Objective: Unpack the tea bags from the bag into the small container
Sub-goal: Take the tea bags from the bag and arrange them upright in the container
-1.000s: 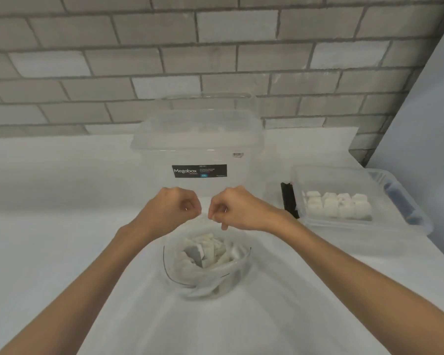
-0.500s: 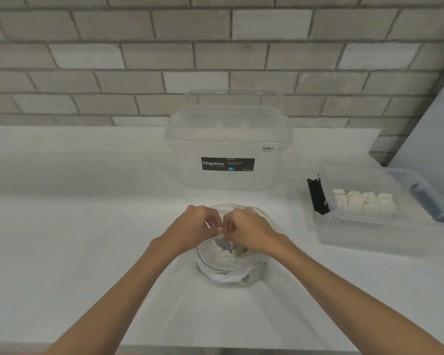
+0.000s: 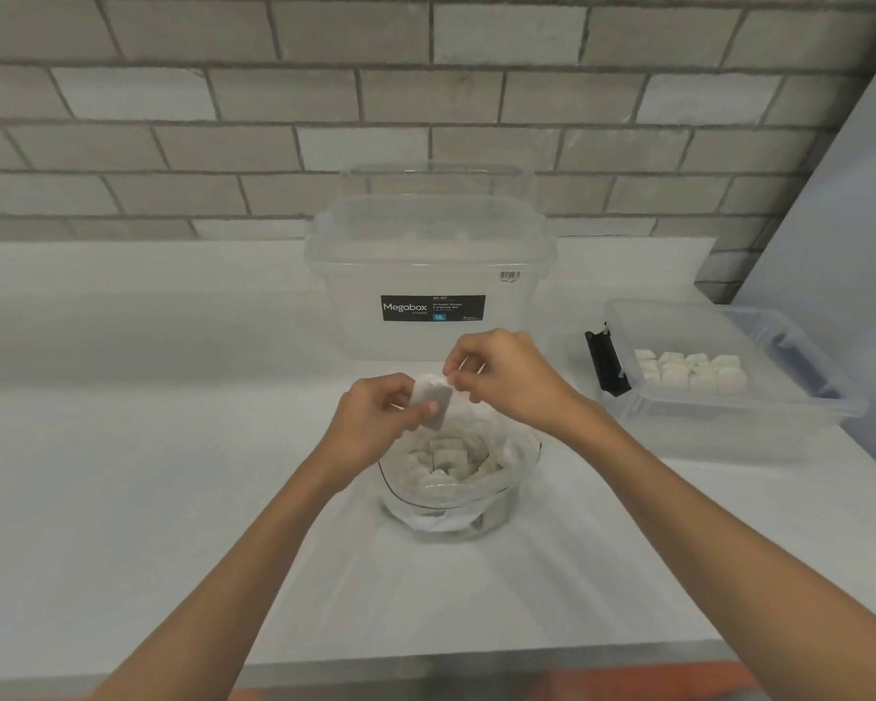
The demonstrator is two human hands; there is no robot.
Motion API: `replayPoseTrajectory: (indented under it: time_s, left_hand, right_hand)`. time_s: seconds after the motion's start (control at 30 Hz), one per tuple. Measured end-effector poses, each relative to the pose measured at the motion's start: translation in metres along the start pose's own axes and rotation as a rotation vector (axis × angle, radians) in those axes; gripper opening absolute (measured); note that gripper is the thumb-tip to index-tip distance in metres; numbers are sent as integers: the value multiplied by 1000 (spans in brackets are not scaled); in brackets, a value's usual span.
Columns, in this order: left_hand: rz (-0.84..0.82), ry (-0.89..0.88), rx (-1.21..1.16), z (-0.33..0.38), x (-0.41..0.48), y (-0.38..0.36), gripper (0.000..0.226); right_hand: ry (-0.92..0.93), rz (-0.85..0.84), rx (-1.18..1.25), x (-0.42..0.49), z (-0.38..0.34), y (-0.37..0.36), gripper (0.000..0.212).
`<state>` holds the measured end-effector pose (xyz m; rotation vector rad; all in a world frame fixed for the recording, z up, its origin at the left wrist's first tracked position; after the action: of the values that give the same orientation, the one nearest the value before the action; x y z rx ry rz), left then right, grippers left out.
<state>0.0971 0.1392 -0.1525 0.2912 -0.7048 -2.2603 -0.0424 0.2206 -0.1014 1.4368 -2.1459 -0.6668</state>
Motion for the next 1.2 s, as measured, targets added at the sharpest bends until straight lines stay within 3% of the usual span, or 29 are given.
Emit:
replayPoseTrajectory:
  time_s: [0.13, 0.3, 0.4, 0.47, 0.6, 0.8, 0.9, 1.2]
  left_hand:
    - [-11, 72, -278, -9, -9, -3, 16]
    - [-3, 49, -409, -5, -16, -3, 20]
    - [-1, 25, -344, 3, -19, -1, 24]
    - [53, 3, -283, 9, -19, 3, 25]
    - [161, -61, -269, 12, -18, 14, 7]
    - [155, -38, -177, -2, -14, 17, 7]
    - [178, -31, -95, -7, -13, 19, 5]
    - [188, -30, -20, -9, -15, 23, 3]
  right_hand:
    - [-67, -31, 41, -12, 11, -12, 10]
    - [-107, -53, 252, -22, 12, -26, 12]
    - [-84, 5, 281, -20, 14, -28, 1]
    - [-52, 31, 271, -19, 13, -27, 5]
    - [-15, 1, 226, -20, 10, -29, 7]
    - [-67, -196, -218, -23, 36, -53, 19]
    - [-100, -242, -310, -26, 44, -62, 20]
    - [-128, -142, -130, -21, 39, -31, 11]
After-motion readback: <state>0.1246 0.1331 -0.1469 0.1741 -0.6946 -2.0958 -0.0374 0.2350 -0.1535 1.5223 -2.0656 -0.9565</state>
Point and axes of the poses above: each hand's wrist, its own x-axis towards the middle knuckle, its own y-axis out of the back of the hand, z = x × y, the point moved 5 cm from there along x, towards the middle knuckle, and after that the axes turned 12 degrees about x, right-handed, at the moved point
